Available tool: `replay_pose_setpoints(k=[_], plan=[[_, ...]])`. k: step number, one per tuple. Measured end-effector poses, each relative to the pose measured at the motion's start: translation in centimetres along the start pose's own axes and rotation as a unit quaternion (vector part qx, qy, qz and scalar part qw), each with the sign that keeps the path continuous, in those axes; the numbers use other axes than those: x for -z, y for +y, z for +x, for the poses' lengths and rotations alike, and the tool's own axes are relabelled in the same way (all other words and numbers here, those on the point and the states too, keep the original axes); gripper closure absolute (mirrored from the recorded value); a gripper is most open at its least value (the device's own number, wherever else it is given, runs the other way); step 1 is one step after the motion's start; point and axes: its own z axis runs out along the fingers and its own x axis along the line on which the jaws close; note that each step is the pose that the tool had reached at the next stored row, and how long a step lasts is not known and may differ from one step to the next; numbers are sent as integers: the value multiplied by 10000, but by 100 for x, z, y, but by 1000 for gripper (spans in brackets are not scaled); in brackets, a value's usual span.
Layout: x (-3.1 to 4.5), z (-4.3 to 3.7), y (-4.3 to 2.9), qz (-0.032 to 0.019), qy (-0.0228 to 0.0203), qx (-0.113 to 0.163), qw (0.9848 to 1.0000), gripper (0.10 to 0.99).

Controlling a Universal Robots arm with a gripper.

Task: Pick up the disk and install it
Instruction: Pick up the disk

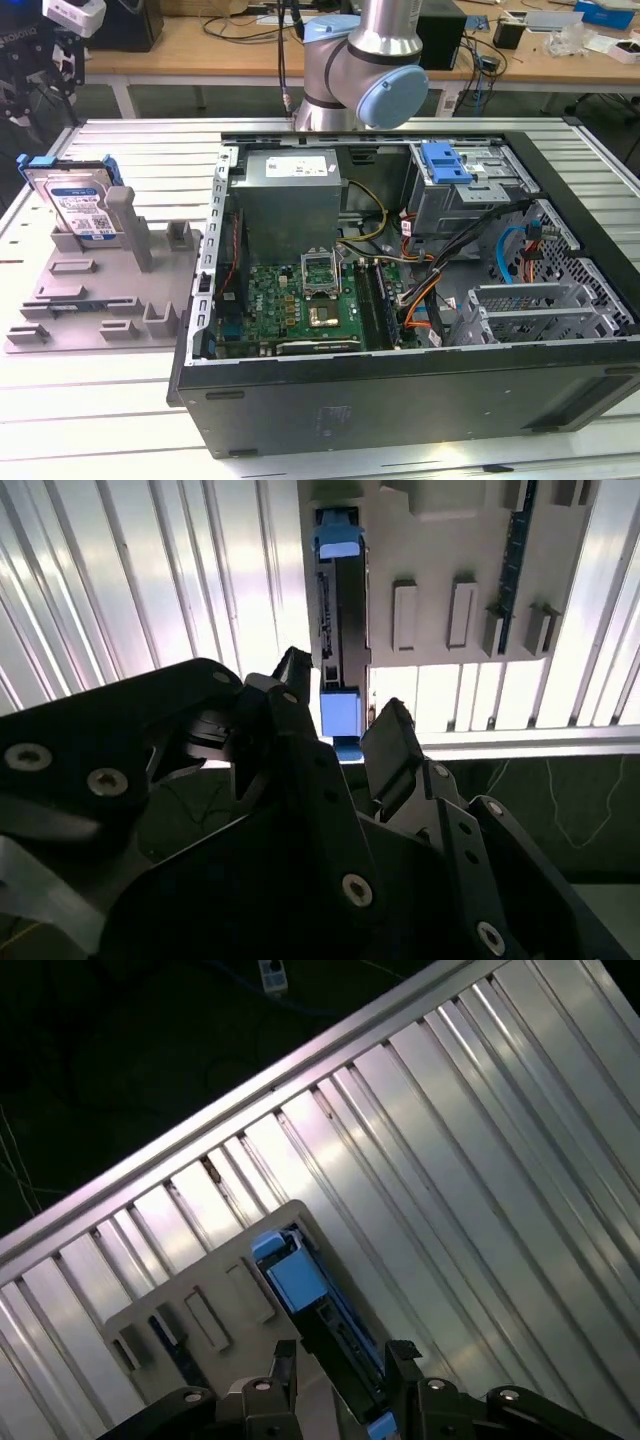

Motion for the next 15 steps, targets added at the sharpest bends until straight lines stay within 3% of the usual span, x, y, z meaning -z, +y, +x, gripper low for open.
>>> replay_pose_setpoints(k=[3, 8, 15], plan=[[-4, 1, 1, -1, 11, 210, 9998, 604], [-13, 1, 5, -1, 34, 663, 9978, 604], [-26, -9, 11, -3, 66, 1271, 9919, 604]])
